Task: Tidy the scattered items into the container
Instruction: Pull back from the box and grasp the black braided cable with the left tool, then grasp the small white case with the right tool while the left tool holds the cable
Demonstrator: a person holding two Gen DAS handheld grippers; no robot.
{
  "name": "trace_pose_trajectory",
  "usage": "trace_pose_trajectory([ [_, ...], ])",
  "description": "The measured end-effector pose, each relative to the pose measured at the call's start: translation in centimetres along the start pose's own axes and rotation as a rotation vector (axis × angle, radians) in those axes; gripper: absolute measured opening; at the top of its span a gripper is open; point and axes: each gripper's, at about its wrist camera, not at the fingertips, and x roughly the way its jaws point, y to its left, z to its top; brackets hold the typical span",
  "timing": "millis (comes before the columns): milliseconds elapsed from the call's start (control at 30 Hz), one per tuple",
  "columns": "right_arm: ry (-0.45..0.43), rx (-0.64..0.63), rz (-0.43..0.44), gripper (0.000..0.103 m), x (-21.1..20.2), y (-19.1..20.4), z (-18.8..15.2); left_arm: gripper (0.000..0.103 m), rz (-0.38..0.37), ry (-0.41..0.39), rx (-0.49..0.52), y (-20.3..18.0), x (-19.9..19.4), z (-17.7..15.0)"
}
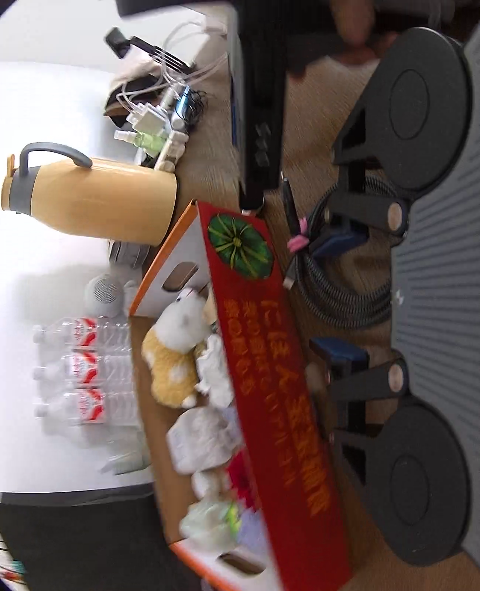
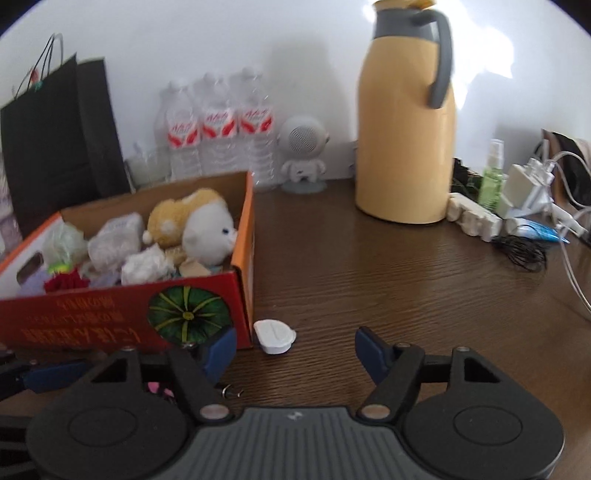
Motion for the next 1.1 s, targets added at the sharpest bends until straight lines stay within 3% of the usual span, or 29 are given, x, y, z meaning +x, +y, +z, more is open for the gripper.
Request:
trace_pose_trajectory([
  [33, 0.007, -0.028, 0.006, 0.069, 0.5, 0.3, 0.0, 0.033, 0.011, 0.000, 0.011, -0.1, 0.2, -0.2],
  [133, 0.027, -0.077, -0.007, 0.068, 1.7, 0.8, -0.1, 0.028, 0.038, -0.015, 0.064, -0.6, 0.3, -0.6],
  [333, 0.019, -0.105, 0.034, 0.062, 2.4, 0.3, 0.1, 0.022, 0.013, -0.005, 0.092, 0.3, -1.1, -1.4],
  [400, 0.019, -0.113, 0.045, 0.055, 2.6, 0.2, 0.3, 0.022, 0.004, 0.005, 0.077, 1.1, -1.6, -1.6],
  [467, 0.017, -0.100, 0.068, 0.036, 2.8, 0.1, 0.4, 0.022, 0.016, 0.003, 0.072, 1.8, -2.0, -2.0],
  [533, 0.013, -0.119, 0.062, 0.026, 2.6, 0.3, 0.3, 0.022, 0.042, -0.005, 0.063, 2.4, -2.5, -2.3],
  [633, 0.022, -0.147, 0.027, 0.026, 2.1, 1.0, 0.1, 0.022, 0.089, -0.029, 0.048, 3.1, -3.3, -2.5],
  [767, 0.012, -0.140, 0.021, 0.026, 0.2, 1.3, -0.1, 0.022, 0.130, -0.123, 0.024, 3.5, -6.8, -2.7],
  [967, -0.139, -0.086, 0.102, 0.026, -5.8, 2.3, 1.0, 0.020, 0.263, -0.223, -0.089, 4.7, -12.1, -2.3],
  [1100, -0.207, -0.081, 0.198, 0.026, -9.6, 4.6, -0.2, 0.020, 0.348, -0.291, -0.146, 4.2, -15.1, -2.8],
])
